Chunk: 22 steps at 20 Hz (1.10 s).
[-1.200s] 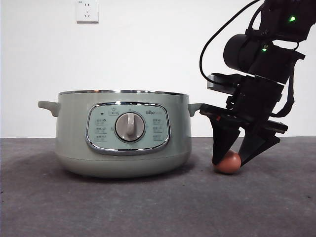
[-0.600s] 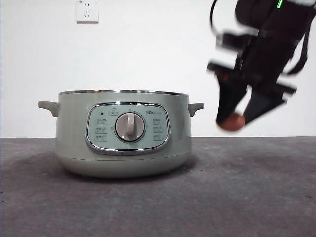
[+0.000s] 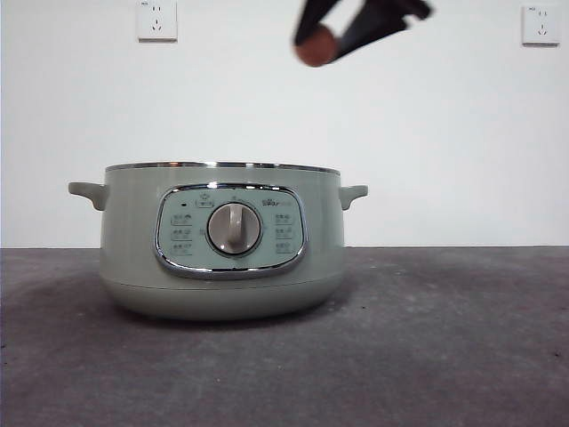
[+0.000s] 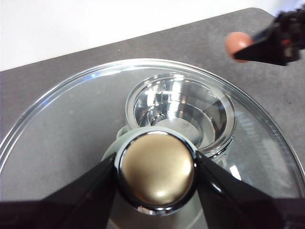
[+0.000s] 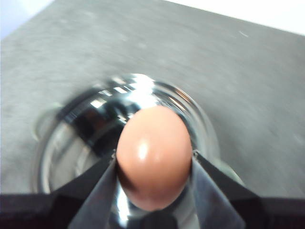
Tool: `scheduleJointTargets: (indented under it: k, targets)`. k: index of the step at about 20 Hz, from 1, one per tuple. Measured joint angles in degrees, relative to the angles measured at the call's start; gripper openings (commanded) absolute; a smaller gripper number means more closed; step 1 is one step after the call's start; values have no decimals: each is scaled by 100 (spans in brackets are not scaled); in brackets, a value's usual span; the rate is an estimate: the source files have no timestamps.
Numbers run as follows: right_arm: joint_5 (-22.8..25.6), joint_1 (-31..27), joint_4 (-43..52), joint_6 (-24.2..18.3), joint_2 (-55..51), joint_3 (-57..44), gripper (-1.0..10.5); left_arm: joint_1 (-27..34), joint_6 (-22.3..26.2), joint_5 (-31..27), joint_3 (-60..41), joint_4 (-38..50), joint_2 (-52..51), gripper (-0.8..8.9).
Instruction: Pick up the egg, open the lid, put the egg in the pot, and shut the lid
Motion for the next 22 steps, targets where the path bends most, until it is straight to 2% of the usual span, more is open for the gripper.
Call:
scheduleJointTargets:
  k: [8, 14, 22]
  targets:
    - [7, 520, -1093, -352, 2498, 2306, -11, 0, 2, 20, 0, -28, 0, -8]
    - [52, 577, -1486, -546, 3386, 2494, -11, 0, 2, 20, 0, -79, 0, -8]
    - [251, 649, -1923, -881, 3685, 2498, -11, 0, 0, 20, 0, -79, 0, -8]
